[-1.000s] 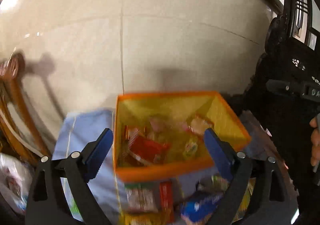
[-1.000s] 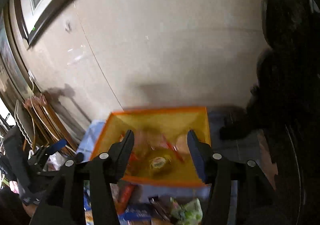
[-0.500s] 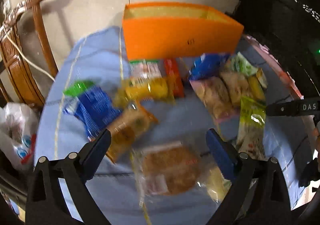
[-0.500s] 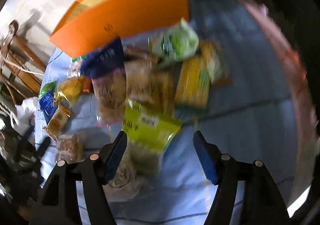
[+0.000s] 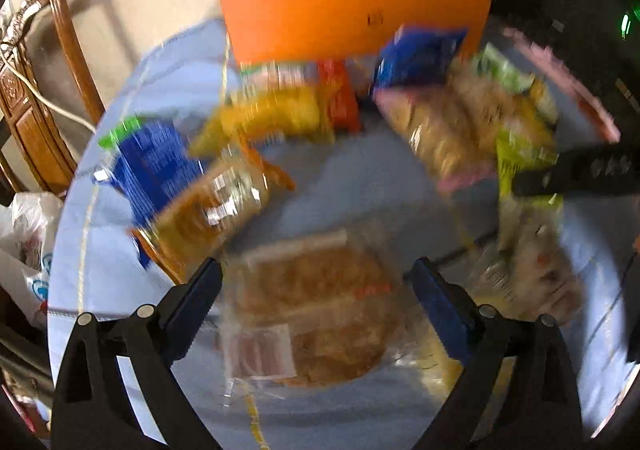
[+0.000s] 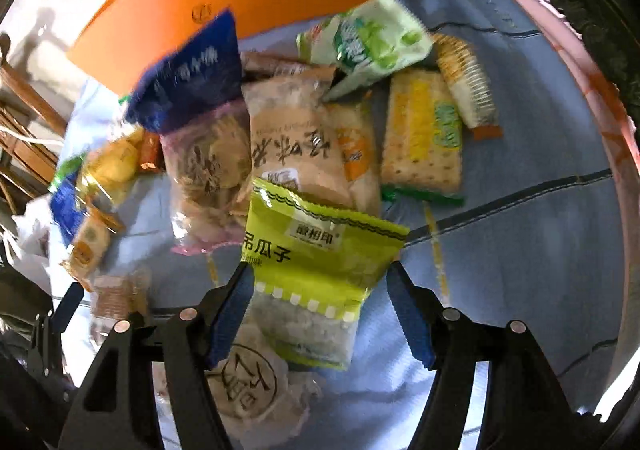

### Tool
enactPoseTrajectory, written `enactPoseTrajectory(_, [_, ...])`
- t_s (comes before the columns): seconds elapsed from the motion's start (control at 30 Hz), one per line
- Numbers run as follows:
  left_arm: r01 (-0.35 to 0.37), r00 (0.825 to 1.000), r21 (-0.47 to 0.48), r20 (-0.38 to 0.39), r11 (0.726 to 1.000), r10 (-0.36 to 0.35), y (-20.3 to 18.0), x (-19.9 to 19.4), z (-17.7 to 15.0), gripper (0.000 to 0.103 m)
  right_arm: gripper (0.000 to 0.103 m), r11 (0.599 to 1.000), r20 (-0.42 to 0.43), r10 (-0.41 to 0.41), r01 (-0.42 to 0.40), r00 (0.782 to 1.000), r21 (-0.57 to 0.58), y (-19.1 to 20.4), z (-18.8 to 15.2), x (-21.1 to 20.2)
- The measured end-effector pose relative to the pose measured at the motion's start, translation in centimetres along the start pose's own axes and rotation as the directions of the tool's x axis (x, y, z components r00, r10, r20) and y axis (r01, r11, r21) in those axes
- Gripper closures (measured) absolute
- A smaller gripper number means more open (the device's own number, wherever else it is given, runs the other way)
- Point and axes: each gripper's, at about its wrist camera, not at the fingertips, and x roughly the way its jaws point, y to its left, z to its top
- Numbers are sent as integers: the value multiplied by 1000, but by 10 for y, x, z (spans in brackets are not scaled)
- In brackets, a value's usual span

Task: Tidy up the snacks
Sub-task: 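Grasp the square brown cake packet with the left tool while the right tool grasps the green seed bag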

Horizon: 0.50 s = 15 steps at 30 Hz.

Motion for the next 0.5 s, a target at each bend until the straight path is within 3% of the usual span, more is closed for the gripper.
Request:
enactPoseTrajectory(0.1, [-22, 1000, -8, 12, 1000, 22, 3, 3, -7, 9, 40, 991, 38, -40, 44, 998, -125, 16, -4, -1])
enactPoseTrajectory(0.13, [-17, 1000, -17, 13, 1000, 17, 6, 3, -9, 12, 52, 984, 53, -50, 58, 997, -167, 21, -6, -2])
enactPoseTrajectory(0.17, [-17, 1000, -15, 24, 1000, 17, 7, 2, -11, 15, 57, 980, 57, -44, 54, 997, -192, 24, -8, -3])
enactPoseTrajectory(0.2, [-17, 999, 1, 43, 1000, 17, 6, -2, -12, 28, 58, 978, 50, -28, 38, 998, -205, 26, -9, -4])
enactPoseTrajectory(0.27, [-12, 999, 22, 47, 1000, 11, 2, -5, -16, 29, 63, 980, 41, -1, 10, 999, -201, 25, -10, -5])
enactPoseTrajectory(0.33, [-13, 999, 11, 44, 1000, 13, 3, -6, -17, 29, 59, 983, 21, 36, -32, 999, -179, 22, -10, -3])
enactPoseTrajectory(0.43, [-15, 999, 11, 40, 1000, 15, 3, -6, -18, 28, 37, 991, 17, 34, -32, 999, -132, 17, -9, -3])
enactPoseTrajectory(0.5, [-17, 999, 9, 36, 1000, 16, 3, -6, -18, 27, 36, 989, 25, 35, -31, 999, -144, 16, -11, -7])
